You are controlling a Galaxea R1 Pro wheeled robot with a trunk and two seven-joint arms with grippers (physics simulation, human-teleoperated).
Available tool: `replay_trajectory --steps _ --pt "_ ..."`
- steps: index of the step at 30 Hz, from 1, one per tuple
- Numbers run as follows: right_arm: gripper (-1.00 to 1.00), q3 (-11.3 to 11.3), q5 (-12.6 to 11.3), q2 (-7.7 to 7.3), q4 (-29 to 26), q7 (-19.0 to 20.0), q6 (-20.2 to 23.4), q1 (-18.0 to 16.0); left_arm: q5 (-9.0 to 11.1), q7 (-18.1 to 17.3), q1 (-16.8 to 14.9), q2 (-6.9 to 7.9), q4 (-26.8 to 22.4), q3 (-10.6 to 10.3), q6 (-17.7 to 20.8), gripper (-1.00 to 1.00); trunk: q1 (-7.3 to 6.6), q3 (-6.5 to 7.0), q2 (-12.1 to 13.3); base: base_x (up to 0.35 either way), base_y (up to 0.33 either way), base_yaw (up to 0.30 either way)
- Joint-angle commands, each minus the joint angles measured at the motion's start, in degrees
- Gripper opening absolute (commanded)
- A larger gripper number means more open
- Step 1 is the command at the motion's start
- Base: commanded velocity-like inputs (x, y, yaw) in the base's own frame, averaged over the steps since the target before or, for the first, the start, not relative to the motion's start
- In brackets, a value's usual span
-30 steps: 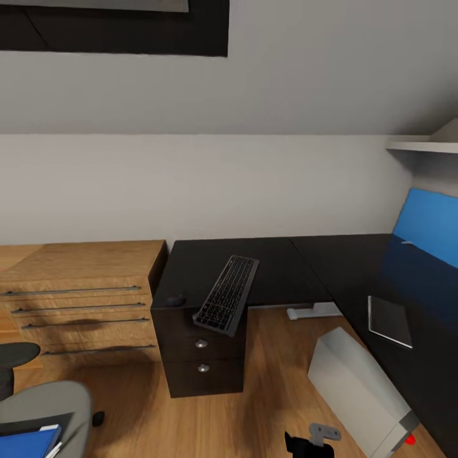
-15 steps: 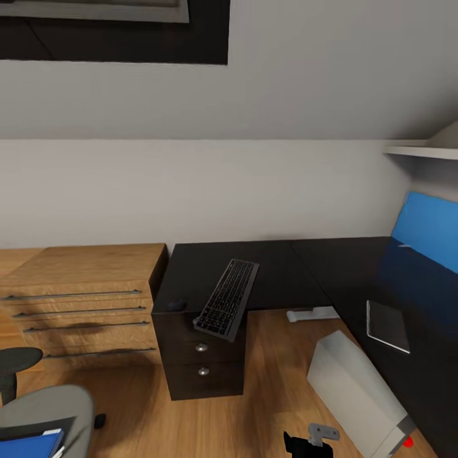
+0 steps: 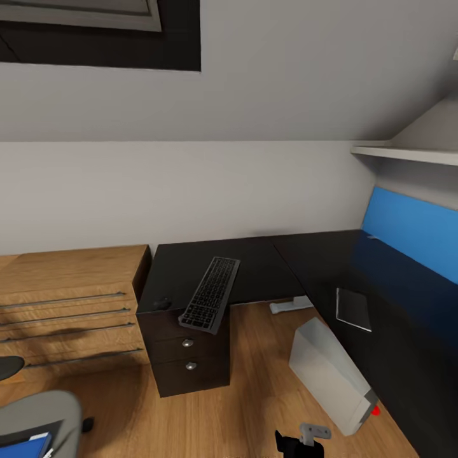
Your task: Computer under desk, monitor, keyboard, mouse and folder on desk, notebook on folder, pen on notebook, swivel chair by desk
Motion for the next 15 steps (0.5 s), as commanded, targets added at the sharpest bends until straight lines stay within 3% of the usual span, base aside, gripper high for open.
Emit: replay_trajectory --steps 1,12,15 --pt "1.00 0.2 -0.6 0.07 0.1 0.4 -0.2 -0.1 0.6 0.4 0.0 0.06 0.0 -0.4 -0.3 1.00 -0.23 0.05 0.4 -0.040 0.000 -0.178" --pt "1.00 0.2 -0.5 0.24 0.1 0.3 -0.2 -0.1 0.6 0.3 0.0 0.07 0.1 -0.2 -0.3 1.00 -2.65 1.22 4.8 -0.007 0.000 -0.172" --pt "1.00 0.5 -0.1 0.26 0.1 0.4 -0.4 -0.1 0.6 0.3 0.0 0.07 0.2 -0.3 -0.3 1.00 -3.31 1.69 6.0 0.000 0.000 -0.046"
